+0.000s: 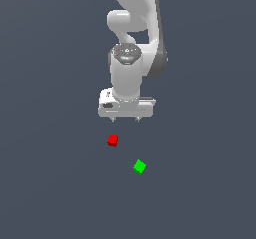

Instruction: Stack the red cube on top of the green cube.

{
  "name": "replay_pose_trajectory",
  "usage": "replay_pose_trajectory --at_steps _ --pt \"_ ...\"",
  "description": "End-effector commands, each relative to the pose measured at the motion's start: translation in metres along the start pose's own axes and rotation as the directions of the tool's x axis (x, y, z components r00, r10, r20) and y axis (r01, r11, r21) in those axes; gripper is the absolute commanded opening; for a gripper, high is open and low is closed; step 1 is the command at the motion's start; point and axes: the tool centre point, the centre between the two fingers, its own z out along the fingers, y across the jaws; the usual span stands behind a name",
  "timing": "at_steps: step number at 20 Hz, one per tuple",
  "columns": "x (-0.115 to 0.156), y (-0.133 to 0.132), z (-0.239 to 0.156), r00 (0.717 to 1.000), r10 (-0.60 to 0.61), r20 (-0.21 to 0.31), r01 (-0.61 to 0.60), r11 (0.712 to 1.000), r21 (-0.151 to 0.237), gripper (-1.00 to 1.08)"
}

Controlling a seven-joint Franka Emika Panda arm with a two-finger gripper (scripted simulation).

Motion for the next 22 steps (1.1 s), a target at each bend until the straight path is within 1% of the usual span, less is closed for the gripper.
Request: replay_pose_trajectory --at_steps 1,5,9,18,22 --pt "0.0 0.0 0.0 1.0 0.0 0.0 0.0 1.0 0.0 1.0" --pt "0.001 0.003 0.005 1.0 0.01 -0.001 -0.01 1.0 0.001 1.0" --pt "0.005 0.012 0.018 0.999 0.041 -0.003 -0.041 0.999 0.004 1.0" --pt "0.018 0.047 0.073 0.987 0.163 -0.01 -0.163 0.986 0.018 1.0" --pt "0.022 0.058 0.09 0.98 0.2 -0.012 -0.2 0.98 0.024 1.0"
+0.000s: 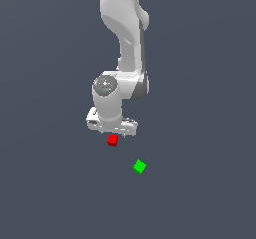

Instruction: Stack the red cube on top of the green cube.

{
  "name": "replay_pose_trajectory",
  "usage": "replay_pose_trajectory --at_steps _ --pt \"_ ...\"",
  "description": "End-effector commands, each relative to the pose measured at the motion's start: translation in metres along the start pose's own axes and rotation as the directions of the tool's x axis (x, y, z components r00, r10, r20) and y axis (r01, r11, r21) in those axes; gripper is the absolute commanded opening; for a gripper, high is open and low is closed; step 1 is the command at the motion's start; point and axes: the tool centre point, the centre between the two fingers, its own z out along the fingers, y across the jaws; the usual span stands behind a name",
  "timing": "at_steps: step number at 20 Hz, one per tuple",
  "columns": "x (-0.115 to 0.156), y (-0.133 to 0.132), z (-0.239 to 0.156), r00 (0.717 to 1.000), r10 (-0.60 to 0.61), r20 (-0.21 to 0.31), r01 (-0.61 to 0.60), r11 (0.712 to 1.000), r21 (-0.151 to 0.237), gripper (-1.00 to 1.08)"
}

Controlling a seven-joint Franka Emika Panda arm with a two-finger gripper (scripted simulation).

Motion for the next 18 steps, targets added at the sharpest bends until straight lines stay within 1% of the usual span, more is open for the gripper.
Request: replay_pose_trajectory --at_steps 1,12,18 --pt "0.003 0.005 0.009 1.0 0.02 -0.003 -0.02 1.0 0.003 1.0" --pt "0.005 0.009 0.017 0.999 0.033 -0.002 -0.033 0.999 0.006 1.0" --pt "0.005 0.008 0.042 0.999 0.033 -0.003 -0.033 0.999 0.006 1.0"
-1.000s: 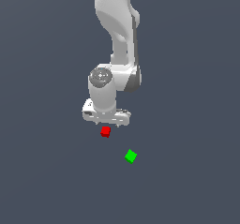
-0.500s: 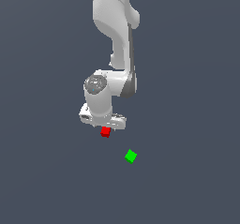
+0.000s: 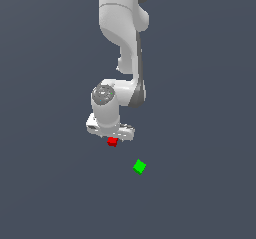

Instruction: Stack the red cube on top of the green cube.

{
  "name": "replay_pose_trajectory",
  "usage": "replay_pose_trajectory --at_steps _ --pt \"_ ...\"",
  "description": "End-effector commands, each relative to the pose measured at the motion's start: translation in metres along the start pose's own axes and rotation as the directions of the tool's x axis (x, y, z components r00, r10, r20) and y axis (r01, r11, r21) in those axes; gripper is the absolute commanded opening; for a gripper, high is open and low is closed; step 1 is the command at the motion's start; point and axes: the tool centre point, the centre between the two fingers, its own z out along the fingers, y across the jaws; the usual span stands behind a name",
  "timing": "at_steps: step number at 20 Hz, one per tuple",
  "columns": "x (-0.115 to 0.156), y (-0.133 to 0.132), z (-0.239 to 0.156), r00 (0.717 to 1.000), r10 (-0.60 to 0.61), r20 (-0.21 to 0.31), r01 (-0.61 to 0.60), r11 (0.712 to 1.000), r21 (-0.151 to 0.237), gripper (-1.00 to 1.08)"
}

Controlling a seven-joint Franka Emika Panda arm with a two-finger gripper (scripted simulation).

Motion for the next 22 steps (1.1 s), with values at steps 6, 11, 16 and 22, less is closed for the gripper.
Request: replay_pose_trajectory --at_steps 6,11,16,22 --pt "0.0 0.0 0.029 1.0 0.0 0.001 0.0 1.0 0.0 1.0" --pt "0.0 0.0 0.03 1.0 0.0 0.0 0.0 1.0 0.001 -1.0" --pt "0.0 0.0 0.03 1.0 0.0 0.0 0.0 1.0 0.001 -1.0" --pt "0.0 -0.001 0.029 1.0 -0.001 0.001 0.001 1.0 0.001 -1.0"
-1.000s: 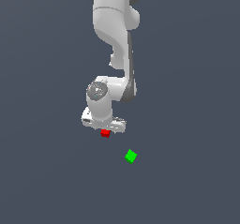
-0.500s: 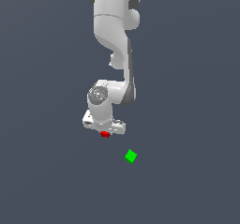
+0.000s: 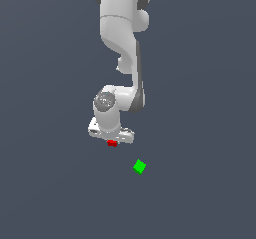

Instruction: Stack the red cube on top of the green cube.

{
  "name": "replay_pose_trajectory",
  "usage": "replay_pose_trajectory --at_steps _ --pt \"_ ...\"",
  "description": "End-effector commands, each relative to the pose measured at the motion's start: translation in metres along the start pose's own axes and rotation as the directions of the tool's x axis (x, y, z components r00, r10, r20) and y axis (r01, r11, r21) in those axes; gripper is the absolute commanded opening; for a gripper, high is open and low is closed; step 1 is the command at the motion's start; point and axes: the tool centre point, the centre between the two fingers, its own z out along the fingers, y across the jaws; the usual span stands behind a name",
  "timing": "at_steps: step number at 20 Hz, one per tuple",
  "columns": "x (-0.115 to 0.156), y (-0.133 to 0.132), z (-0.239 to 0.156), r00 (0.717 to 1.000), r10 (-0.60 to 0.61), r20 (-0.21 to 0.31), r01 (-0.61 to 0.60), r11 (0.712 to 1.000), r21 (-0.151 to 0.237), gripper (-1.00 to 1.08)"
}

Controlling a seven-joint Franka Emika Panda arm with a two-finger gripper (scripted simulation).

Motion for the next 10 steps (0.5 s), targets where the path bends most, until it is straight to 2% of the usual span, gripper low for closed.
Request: replay_pose_trajectory --at_steps 1,10 --pt "0.0 0.0 -0.002 1.0 0.0 -0.001 0.0 1.0 0.0 -1.0" --pt "-0.001 0.0 -0.045 1.0 0.0 -0.001 0.0 1.0 0.0 -1.0"
